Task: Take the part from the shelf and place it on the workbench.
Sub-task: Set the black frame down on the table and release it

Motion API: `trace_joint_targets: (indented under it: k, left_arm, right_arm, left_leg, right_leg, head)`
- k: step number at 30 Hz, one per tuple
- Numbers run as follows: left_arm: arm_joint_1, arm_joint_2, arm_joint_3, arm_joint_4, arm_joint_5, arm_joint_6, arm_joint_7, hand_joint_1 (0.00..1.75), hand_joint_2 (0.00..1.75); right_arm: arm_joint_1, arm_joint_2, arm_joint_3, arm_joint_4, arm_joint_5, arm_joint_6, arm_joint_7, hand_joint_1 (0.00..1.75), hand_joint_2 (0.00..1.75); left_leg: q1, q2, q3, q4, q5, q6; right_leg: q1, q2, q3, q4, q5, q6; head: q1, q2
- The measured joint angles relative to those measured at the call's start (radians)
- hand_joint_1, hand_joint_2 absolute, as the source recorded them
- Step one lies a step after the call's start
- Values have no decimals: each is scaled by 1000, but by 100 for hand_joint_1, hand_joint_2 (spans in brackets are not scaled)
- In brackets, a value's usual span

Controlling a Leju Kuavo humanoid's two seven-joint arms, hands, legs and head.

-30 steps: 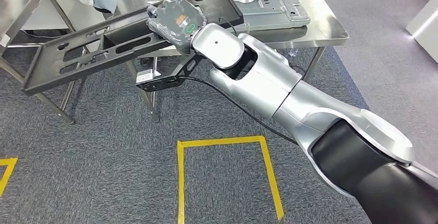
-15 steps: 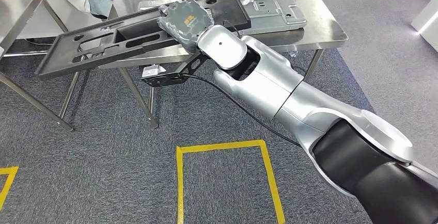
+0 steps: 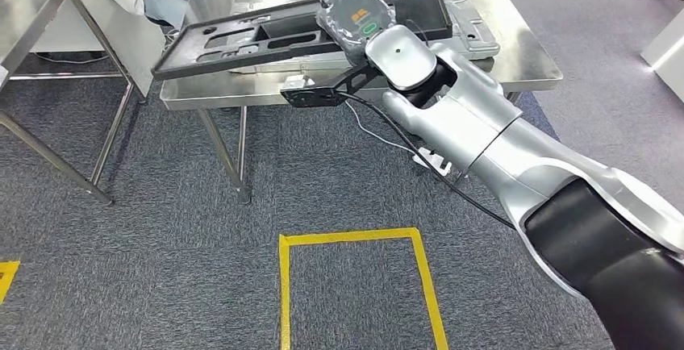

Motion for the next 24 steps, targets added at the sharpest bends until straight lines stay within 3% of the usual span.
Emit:
trace_joint_targets:
  k: [2, 4, 7, 9, 12, 13, 14, 15, 17, 18, 20, 24]
  left_arm:
    - [0, -1, 0, 0, -1, -4, 0, 0, 175]
    - [-2, -2, 0, 0, -1, -7, -1, 0, 175]
    - [-5, -1, 0, 0, -1, -10, 2, 0, 175]
    - [-6, -1, 0, 0, -1, -14, 8, 0, 175]
    - [-6, -1, 0, 0, -1, -17, 17, 0, 175]
    - [-5, -1, 0, 0, -1, -17, 20, 0, 175]
    - [-4, -1, 0, 0, 0, -17, 22, 0, 175]
    - [-3, -1, 0, 0, 0, -17, 24, 0, 175]
    - [-2, -1, 0, 0, 0, -17, 25, 0, 175]
    - [-2, -1, 0, 0, 0, -17, 26, 0, 175]
    - [-4, 0, 0, 0, 1, -18, 26, 0, 175]
    - [-7, -1, 0, 0, 5, -19, 26, 0, 175]
  right_arm:
    - [2, -4, 0, 0, 0, 0, 0, 175, 175]
    - [-1, -5, -1, 0, 1, -1, 0, 175, 175]
    - [-2, -3, -2, 0, 4, -2, -1, 175, 175]
    - [-2, -2, -2, 0, 8, -4, -3, 175, 175]
    - [0, 2, -2, 4, 16, -10, -8, 175, 175]
    - [4, 4, -2, 6, 18, -12, -12, 175, 175]
    - [8, 7, -2, 8, 19, -14, -18, 175, 175]
    - [12, 10, -2, 11, 20, -17, -24, 175, 175]
    - [17, 19, -2, 16, 22, -23, -33, 175, 175]
    - [16, 25, -2, 19, 23, -29, -36, 175, 175]
    - [14, 37, -2, 25, 25, -41, -41, 175, 175]
    - [12, 56, -2, 33, 28, -49, -53, 175, 175]
  left_leg:
    - [-6, -2, 15, 1, -13, -1]
    - [-9, -2, 23, 2, -24, -7]
    - [-6, 0, 24, 0, -35, -20]
    - [-5, 2, 8, 36, -55, -32]
    - [4, 3, -88, 205, -113, -49]
    - [8, 3, -121, 251, -118, -53]
    - [11, 4, -141, 267, -104, -57]
    - [14, 4, -142, 244, -69, -61]
    - [19, 6, -104, 123, 18, -67]
    - [18, 7, -80, 67, 45, -68]
    - [13, 7, -56, 17, 47, -59]
    - [16, 4, -41, 5, 29, -27]
  right_leg:
    - [9, 0, 44, -132, 83, -19]
    - [16, 0, 84, -228, 119, -32]
    - [15, -2, 99, -251, 113, -39]
    - [9, -4, 113, -263, 109, -44]
    - [4, -7, 131, -269, 97, -50]
    - [3, -6, 137, -268, 90, -50]
    - [2, -5, 144, -266, 83, -48]
    - [-1, -4, 153, -263, 74, -45]
    - [-6, -3, 172, -256, 53, -35]
    - [-6, -3, 178, -252, 45, -29]
    - [-4, -2, 181, -249, 35, -18]
    - [-2, -4, 167, -218, 10, 0]
  head:
    - [0, 0]
    - [-2, 0]
    - [-3, 0]
    - [-4, 0]
    - [-6, 0]
    - [-6, 0]
    - [-6, 0]
    - [-5, 0]
    - [-5, 0]
    - [-7, 0]
    - [-10, 0]
    - [-5, 0]
